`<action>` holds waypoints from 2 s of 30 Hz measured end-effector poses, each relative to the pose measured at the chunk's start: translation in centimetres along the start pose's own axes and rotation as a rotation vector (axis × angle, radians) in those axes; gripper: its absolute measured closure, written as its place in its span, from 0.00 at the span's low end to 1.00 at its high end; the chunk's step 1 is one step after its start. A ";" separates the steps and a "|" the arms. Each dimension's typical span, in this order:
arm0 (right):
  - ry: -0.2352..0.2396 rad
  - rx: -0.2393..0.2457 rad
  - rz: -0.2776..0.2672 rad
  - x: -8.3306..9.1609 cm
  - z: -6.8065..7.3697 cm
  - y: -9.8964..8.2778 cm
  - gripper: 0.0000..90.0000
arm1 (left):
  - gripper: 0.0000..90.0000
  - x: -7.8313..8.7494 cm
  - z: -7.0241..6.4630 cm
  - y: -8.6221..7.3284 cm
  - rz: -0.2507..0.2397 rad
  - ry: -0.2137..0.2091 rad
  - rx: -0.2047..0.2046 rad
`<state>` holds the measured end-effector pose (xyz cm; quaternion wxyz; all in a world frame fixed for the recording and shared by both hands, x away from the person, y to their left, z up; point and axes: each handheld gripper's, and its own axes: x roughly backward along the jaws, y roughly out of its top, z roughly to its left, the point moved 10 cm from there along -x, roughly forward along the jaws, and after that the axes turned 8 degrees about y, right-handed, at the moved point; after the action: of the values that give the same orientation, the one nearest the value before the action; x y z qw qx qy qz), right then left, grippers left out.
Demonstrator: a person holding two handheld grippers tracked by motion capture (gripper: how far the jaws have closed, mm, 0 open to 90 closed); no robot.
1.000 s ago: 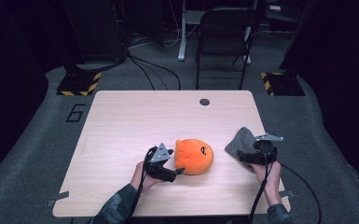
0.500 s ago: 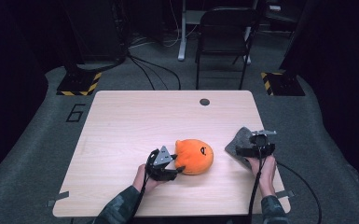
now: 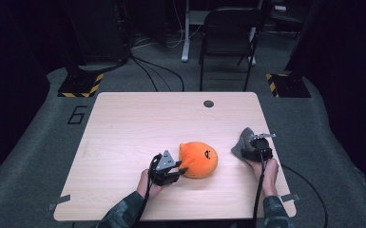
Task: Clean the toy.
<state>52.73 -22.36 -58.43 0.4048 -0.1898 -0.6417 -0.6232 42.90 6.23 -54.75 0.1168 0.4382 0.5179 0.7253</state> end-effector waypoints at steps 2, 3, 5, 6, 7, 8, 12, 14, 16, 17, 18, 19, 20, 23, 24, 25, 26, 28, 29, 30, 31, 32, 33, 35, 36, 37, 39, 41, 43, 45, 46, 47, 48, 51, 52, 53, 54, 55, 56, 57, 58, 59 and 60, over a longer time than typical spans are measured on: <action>0.010 0.011 0.000 0.1 0.3 0.0 0.65 | 0.75 0.0 0.0 0.0 -0.002 0.001 -0.005; 0.013 0.009 0.001 0.1 0.4 0.0 0.69 | 0.75 0.0 0.0 0.0 -0.003 0.001 -0.006; 0.021 0.006 -0.005 0.2 0.3 0.0 0.74 | 0.75 0.0 0.0 0.0 -0.004 0.000 -0.006; 0.023 -0.008 -0.005 0.3 0.4 -0.1 0.76 | 0.75 0.0 0.1 0.1 -0.005 0.002 -0.014; 0.034 -0.009 -0.014 0.3 0.2 0.0 0.78 | 0.75 0.0 0.1 0.1 -0.006 0.001 -0.008; 0.042 -0.023 -0.016 0.4 0.2 0.0 0.79 | 0.75 0.0 0.1 0.1 -0.008 0.000 -0.006; 0.058 -0.050 -0.032 0.8 0.0 0.2 0.82 | 0.75 -0.1 0.1 0.3 -0.014 -0.003 0.002; 0.073 -0.062 -0.052 1.3 0.2 0.6 0.82 | 0.75 0.0 0.1 0.3 -0.014 0.000 -0.002; 0.099 -0.046 -0.080 2.0 0.4 1.1 0.82 | 0.76 -0.1 0.1 0.4 -0.017 0.000 -0.001; 0.112 -0.055 -0.092 2.5 0.7 1.4 0.82 | 0.76 -0.1 0.1 0.4 -0.020 0.003 -0.001; 0.125 -0.049 -0.103 3.1 1.0 1.7 0.82 | 0.76 -0.1 0.1 0.4 -0.022 0.004 0.001; 0.135 -0.041 -0.114 3.6 1.2 2.0 0.82 | 0.76 0.0 0.1 0.5 -0.021 0.003 0.001; 0.142 -0.042 -0.120 3.9 1.5 2.2 0.82 | 0.77 0.0 0.0 0.5 -0.021 0.000 0.000; 0.187 -0.028 -0.153 5.5 2.9 3.2 0.82 | 0.78 0.0 0.0 0.6 -0.027 0.003 -0.003; 0.198 -0.025 -0.156 5.9 3.4 3.4 0.82 | 0.79 0.0 0.0 0.6 -0.029 0.004 -0.002; 0.215 -0.013 -0.162 6.3 4.1 3.7 0.82 | 0.79 0.0 0.0 0.6 -0.029 0.004 -0.002; 0.232 -0.004 -0.165 6.7 4.8 4.0 0.82 | 0.80 0.0 0.0 0.7 -0.030 0.007 -0.003; 0.265 0.038 -0.166 7.4 6.8 4.5 0.82 | 0.80 0.0 -0.1 0.7 -0.029 0.006 0.000; 0.278 0.051 -0.167 7.6 7.6 4.7 0.82 | 0.80 0.0 -0.1 0.8 -0.030 0.006 0.000; 0.293 0.071 -0.167 7.8 8.7 4.9 0.82 | 0.81 0.0 -0.1 0.8 -0.029 0.007 -0.002; 0.317 0.089 -0.166 8.0 9.9 5.0 0.82 | 0.81 0.0 0.0 0.8 -0.027 0.011 -0.005; 0.337 0.112 -0.169 8.4 11.3 5.2 0.82 | 0.81 0.0 -0.1 0.9 -0.031 0.008 0.002; 0.348 0.134 -0.167 8.6 12.4 5.3 0.82 | 0.81 0.0 -0.1 0.9 -0.030 0.010 0.002; 0.382 0.162 -0.170 9.0 14.5 5.5 0.82 | 0.82 0.0 -0.1 0.9 -0.012 0.010 0.010; 0.392 0.187 -0.171 9.2 15.6 5.6 0.82 | 0.82 0.1 -0.1 1.0 -0.007 0.011 0.001; 0.401 0.202 -0.169 9.3 16.7 5.6 0.82 | 0.82 0.1 -0.2 1.1 -0.006 0.013 0.008; 0.412 0.244 -0.161 9.4 18.6 5.6 0.82 | 0.82 0.0 -0.3 1.2 -0.016 0.018 0.005; 0.421 0.268 -0.150 9.2 20.3 5.5 0.82 | 0.82 0.1 -0.4 1.4 -0.023 0.019 0.004; 0.415 0.298 -0.142 8.7 21.7 5.4 0.82 | 0.83 0.1 -0.6 1.5 -0.036 0.016 0.004; 0.420 0.310 -0.131 8.1 22.5 5.2 0.82 | 0.83 0.2 -0.7 1.6 -0.044 0.012 -0.003; 0.405 0.321 -0.119 7.7 22.6 5.0 0.82 | 0.84 0.2 -0.8 1.7 -0.044 0.010 -0.007; 0.379 0.347 -0.106 7.1 22.8 4.7 0.82 | 0.84 0.2 -0.8 1.6 -0.042 0.008 -0.011; 0.368 0.368 -0.099 6.6 22.8 4.4 0.82 | 0.85 0.2 -0.7 1.6 -0.039 0.007 -0.017; 0.321 0.389 -0.083 5.3 22.5 3.8 0.82 | 0.85 -0.1 -0.8 1.4 -0.033 0.010 -0.012; 0.312 0.401 -0.077 5.2 22.4 3.7 0.82 | 0.84 -0.1 -0.8 1.3 -0.030 0.014 -0.014; 0.309 0.403 -0.074 5.0 22.3 3.6 0.82 | 0.83 -0.2 -0.7 1.2 -0.027 0.021 -0.019; 0.306 0.405 -0.079 4.9 22.3 3.6 0.82 | 0.79 -0.3 -0.8 1.1 -0.017 0.022 -0.032; 0.311 0.413 -0.073 4.8 22.3 3.5 0.82 | 0.72 -0.3 -0.8 1.0 -0.013 0.023 -0.037; 0.316 0.403 -0.066 4.7 22.2 3.3 0.82 | 0.69 -0.4 -0.7 1.0 -0.013 0.024 -0.031; 0.327 0.396 -0.076 4.5 22.2 3.4 0.82 | 0.68 -0.4 -0.6 0.9 -0.014 0.015 -0.025; 0.332 0.387 -0.073 4.5 22.1 3.4 0.82 | 0.69 -0.4 -0.6 0.9 -0.019 0.011 -0.019; 0.341 0.376 -0.070 4.5 22.2 3.3 0.82 | 0.72 -0.4 -0.7 0.9 -0.021 0.006 -0.018; 0.344 0.380 -0.071 4.5 22.2 3.3 0.82 | 0.76 -0.5 -0.7 0.8 -0.023 0.004 -0.018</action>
<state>46.23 -1.91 -50.56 0.5142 0.0211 -0.6752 -0.5284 42.90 5.11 -54.37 0.1280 0.4295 0.5166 0.7296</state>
